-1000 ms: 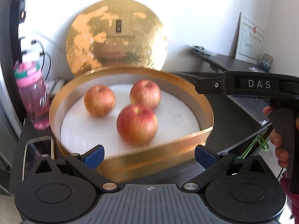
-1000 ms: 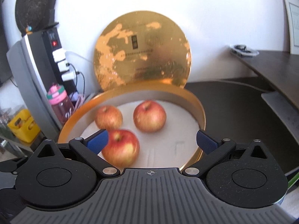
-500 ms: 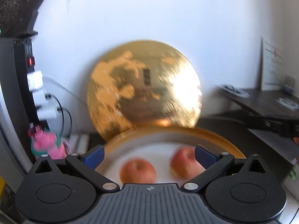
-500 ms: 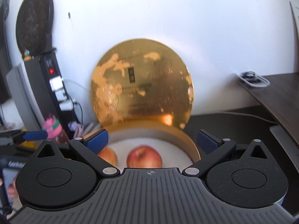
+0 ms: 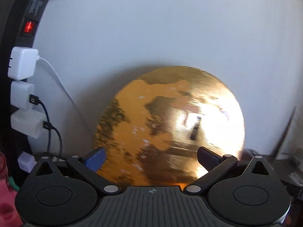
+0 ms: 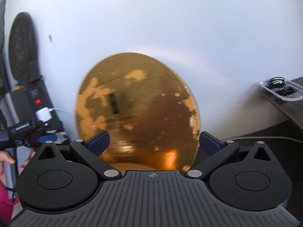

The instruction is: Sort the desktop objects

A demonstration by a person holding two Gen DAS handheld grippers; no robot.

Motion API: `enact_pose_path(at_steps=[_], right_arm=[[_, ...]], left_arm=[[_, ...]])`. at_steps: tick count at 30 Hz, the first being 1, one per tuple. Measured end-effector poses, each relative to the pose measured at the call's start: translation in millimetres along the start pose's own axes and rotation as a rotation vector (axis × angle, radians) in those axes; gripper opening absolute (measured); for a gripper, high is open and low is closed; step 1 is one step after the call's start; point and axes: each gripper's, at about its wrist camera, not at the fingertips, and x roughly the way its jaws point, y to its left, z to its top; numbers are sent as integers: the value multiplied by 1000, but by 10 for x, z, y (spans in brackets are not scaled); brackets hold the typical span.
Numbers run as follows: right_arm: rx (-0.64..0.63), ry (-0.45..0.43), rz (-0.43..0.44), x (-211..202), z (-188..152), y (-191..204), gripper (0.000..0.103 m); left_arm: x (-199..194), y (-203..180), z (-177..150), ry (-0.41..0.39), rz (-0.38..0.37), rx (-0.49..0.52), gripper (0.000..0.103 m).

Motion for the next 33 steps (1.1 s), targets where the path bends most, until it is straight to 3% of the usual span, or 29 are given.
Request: enact_pose_path(at_steps=[7,15,18,23,33], right_arm=[[-7,-9,-10,540,-19,-278,103],[-2,-29,78,763,22,-426,103],[-10,10,96,862,23,-460,103],[-32,48,110,1003,-14,-461,103],[-71,40,89,1249,54,-451,103]], left_arm=[[486,128,-35,-8,142,30,102],[693,342,-52,-17,151,-64,103],[730,379,-62,-19,159,-73,103],[744,381,-83,-34,122,-84,103],[760,328,-122,-54,66,-63,103]])
